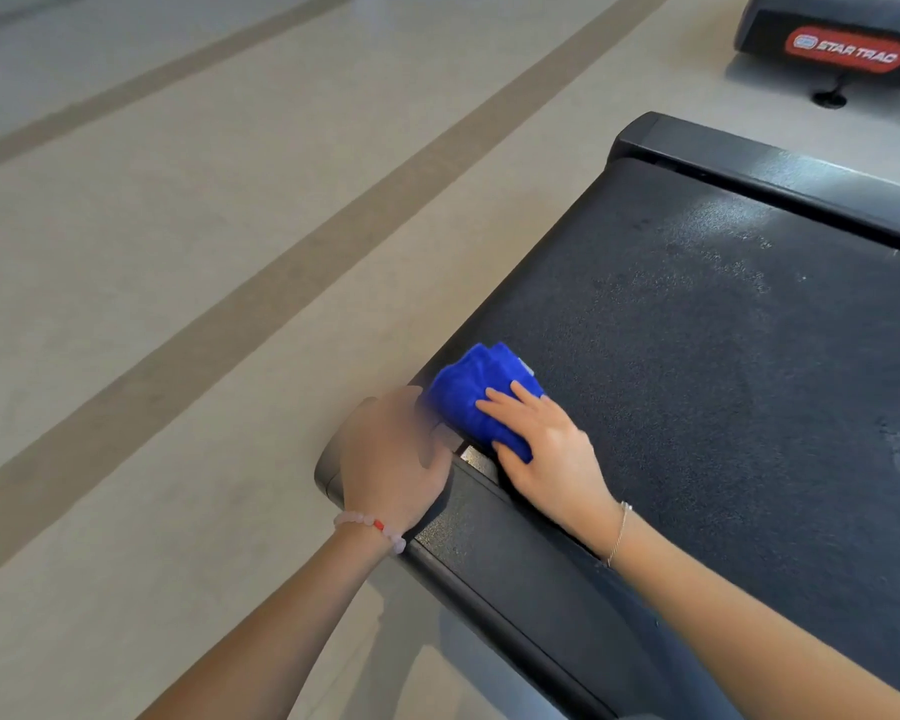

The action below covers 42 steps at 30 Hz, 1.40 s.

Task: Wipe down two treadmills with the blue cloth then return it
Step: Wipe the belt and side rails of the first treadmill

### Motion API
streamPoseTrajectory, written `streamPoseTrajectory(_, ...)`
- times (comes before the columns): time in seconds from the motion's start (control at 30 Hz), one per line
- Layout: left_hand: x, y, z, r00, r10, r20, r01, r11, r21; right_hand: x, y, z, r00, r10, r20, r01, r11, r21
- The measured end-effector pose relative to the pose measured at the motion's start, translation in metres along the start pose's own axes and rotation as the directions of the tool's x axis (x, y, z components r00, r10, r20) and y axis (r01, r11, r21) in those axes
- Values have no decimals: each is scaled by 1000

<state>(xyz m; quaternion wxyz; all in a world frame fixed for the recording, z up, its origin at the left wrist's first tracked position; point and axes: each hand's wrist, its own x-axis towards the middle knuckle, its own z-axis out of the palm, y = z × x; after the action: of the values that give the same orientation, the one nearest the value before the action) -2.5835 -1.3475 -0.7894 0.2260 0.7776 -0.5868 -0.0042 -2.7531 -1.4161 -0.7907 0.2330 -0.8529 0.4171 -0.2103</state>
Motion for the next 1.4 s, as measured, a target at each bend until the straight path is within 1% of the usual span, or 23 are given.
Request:
streamPoseTrajectory(0.07,0,0,0,1000,-1,15,1,1000,3,-2,0,1,999,-31,12,31,999,-8)
streamPoseTrajectory(0.17,0,1,0,999,11,35,-12,1000,24,11,7,-5,999,-41,17,41,999,-2)
streamPoseTrajectory(0.23,-1,1,0,999,15,35,-17,999,43,25,9,-10,1000,-6,16,6,1000,-12)
streamPoseTrajectory(0.33,-1,2,0,999,26,34,-28,997,65,43,8,-15,994,105,-12,-105,994,-8)
streamPoseTrajectory(0.4,-1,1,1,998,40,39,-43,996,80,42,4,-15,992,127,-17,-127,992,-4)
streamPoseTrajectory(0.57,0,0,4,997,48,64,-54,993,101,19,-2,-6,999,-7,49,6,1000,8)
streamPoseTrajectory(0.63,0,0,5,997,51,64,-58,993,102,26,2,-8,998,-23,66,23,1000,7)
streamPoseTrajectory(0.73,0,-1,4,996,51,67,-58,992,111,49,10,-12,998,-26,54,27,999,-20)
streamPoseTrajectory(0.8,-1,-1,4,996,53,76,-62,990,126,70,19,-16,1000,17,26,-16,999,-38)
streamPoseTrajectory(0.87,-1,-1,5,995,49,91,-62,988,142,92,31,-22,995,98,-23,-99,994,-45)
streamPoseTrajectory(0.97,0,0,6,993,44,106,-61,985,161,116,50,-32,965,236,-116,-241,970,-24)
streamPoseTrajectory(1.03,2,-1,6,992,46,121,-68,980,187,121,56,-34,952,276,-135,-280,960,-11)
streamPoseTrajectory(1.1,2,-1,7,990,51,135,-78,976,201,118,54,-32,960,248,-133,-252,968,-18)
streamPoseTrajectory(1.17,3,-2,7,988,55,144,-84,976,201,107,46,-29,977,187,-99,-188,982,-7)
streamPoseTrajectory(1.23,3,-1,7,987,60,149,-89,975,201,92,34,-24,997,74,-26,-73,997,8)
streamPoseTrajectory(1.3,3,0,6,986,73,149,-102,975,198,83,28,-20,998,-21,57,21,1000,3)
streamPoseTrajectory(1.4,10,6,6,978,138,158,-168,965,199,93,37,-22,993,-57,99,59,998,-10)
